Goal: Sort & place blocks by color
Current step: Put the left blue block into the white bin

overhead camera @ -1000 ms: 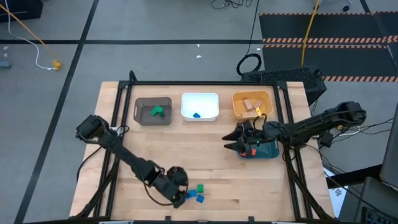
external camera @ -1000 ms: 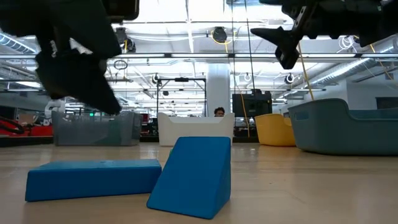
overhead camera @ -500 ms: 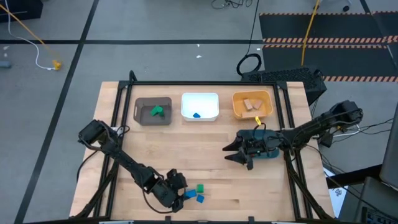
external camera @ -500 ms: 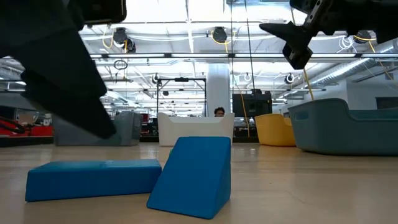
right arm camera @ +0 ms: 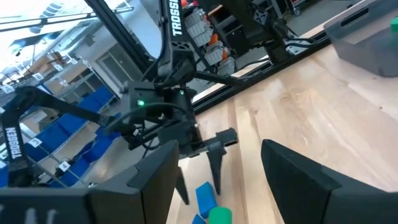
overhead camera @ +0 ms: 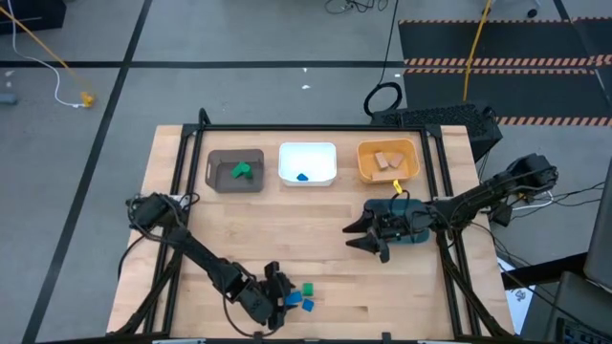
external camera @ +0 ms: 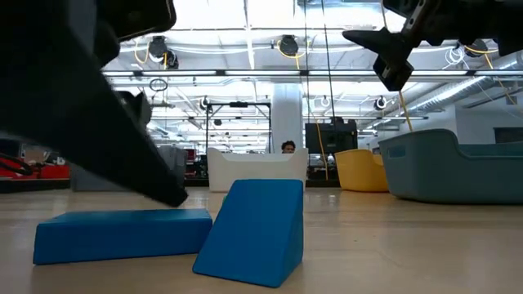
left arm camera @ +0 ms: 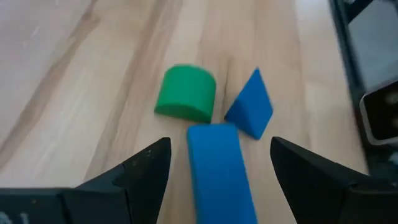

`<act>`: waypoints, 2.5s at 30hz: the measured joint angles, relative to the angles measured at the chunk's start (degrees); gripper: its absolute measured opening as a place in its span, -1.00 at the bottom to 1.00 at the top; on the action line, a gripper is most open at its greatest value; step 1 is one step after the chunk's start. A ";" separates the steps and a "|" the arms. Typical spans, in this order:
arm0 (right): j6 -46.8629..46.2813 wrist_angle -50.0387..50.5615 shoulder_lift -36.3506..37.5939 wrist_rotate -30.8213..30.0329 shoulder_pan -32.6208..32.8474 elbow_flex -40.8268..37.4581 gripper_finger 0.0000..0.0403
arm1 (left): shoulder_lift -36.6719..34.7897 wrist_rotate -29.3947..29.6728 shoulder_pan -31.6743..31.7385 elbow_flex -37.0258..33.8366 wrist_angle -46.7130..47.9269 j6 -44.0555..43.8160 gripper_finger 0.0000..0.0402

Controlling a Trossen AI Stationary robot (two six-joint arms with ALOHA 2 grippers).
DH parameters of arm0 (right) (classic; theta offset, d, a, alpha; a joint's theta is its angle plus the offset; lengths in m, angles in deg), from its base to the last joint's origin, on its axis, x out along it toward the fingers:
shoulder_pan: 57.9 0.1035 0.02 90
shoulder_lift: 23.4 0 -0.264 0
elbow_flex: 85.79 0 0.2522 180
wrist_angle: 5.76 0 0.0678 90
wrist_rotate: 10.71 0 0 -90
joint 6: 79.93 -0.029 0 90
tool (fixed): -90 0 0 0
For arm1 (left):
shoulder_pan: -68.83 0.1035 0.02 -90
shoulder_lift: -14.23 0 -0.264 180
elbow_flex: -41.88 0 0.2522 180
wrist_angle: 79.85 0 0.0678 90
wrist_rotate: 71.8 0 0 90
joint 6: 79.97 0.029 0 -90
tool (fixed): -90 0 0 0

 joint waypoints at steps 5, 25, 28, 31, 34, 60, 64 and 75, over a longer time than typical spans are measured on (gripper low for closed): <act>0.02 0.14 0.02 -0.02 0.00 -0.02 0.11 | 4.01 -0.06 -0.62 2.66 0.67 2.84 0.36; 0.71 1.08 0.02 -1.48 -0.02 -0.02 0.11 | 6.64 -1.54 0.73 7.82 15.37 2.56 -0.18; 1.13 1.06 0.02 -1.48 -0.02 -0.02 0.11 | 6.62 -2.62 1.27 7.77 15.59 2.53 -0.35; 0.75 1.06 0.02 -1.48 -0.02 -0.02 0.11 | 6.08 -4.15 2.10 7.69 15.75 3.14 -0.35; 0.16 1.06 0.02 -1.35 -0.02 -0.02 0.11 | 4.96 -5.31 3.00 7.65 16.74 5.59 -0.35; 3.35 0.79 0.02 -1.44 -0.02 -0.02 0.11 | -9.97 0.08 25.37 7.34 30.80 13.03 -0.32; 3.74 0.62 0.04 -1.50 -0.10 -0.02 0.11 | -11.32 3.48 31.06 7.42 27.51 17.91 -0.33; 3.64 1.30 0.04 -5.97 -0.42 -0.02 0.11 | -11.21 4.50 46.92 7.48 14.14 26.70 -0.33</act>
